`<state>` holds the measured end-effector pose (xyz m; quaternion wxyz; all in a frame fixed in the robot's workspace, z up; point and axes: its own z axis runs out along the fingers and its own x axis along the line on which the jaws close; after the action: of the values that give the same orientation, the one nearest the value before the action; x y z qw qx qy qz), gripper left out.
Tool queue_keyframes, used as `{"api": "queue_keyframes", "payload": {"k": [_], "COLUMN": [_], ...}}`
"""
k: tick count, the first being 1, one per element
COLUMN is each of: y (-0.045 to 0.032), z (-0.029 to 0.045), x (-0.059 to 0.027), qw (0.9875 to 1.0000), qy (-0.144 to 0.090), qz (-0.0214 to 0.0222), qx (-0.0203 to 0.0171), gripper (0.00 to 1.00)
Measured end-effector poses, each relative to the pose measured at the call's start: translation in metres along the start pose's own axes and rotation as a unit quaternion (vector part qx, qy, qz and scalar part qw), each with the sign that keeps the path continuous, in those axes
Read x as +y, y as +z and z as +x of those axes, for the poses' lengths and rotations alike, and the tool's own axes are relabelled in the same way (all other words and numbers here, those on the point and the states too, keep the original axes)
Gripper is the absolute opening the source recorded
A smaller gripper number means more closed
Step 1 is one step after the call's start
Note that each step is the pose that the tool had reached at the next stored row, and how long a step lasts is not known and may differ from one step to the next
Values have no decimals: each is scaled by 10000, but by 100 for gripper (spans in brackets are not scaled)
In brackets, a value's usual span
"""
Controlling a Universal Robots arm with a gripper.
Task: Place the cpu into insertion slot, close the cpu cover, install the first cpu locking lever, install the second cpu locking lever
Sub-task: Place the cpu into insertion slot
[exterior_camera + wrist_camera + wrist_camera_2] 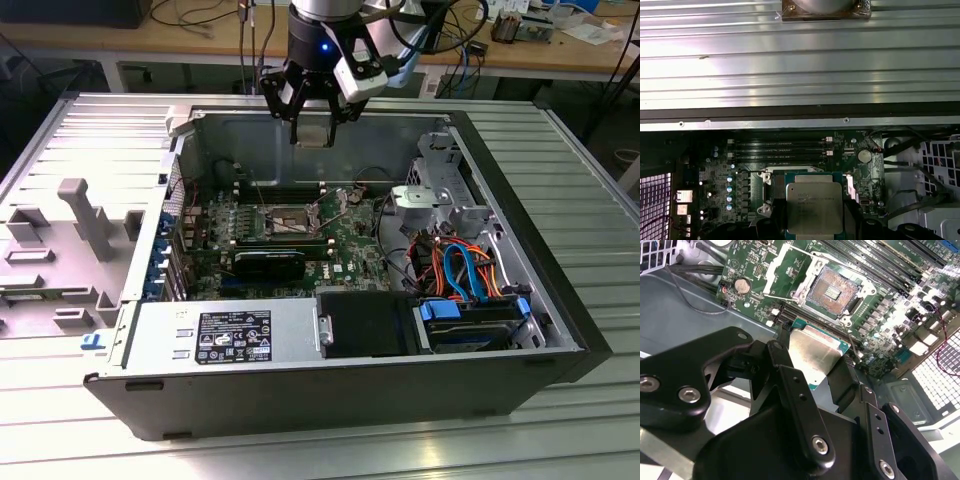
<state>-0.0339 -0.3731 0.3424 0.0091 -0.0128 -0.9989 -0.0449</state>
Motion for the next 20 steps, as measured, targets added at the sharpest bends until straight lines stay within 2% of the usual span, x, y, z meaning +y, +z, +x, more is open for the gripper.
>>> {"api": "queue_keyframes", "payload": {"k": [20], "y": [41], "z": [-2], "x": [-59], "qw": [10000], "qy": [0], "qz": [1], "qx": [0], "gripper": [55]}}
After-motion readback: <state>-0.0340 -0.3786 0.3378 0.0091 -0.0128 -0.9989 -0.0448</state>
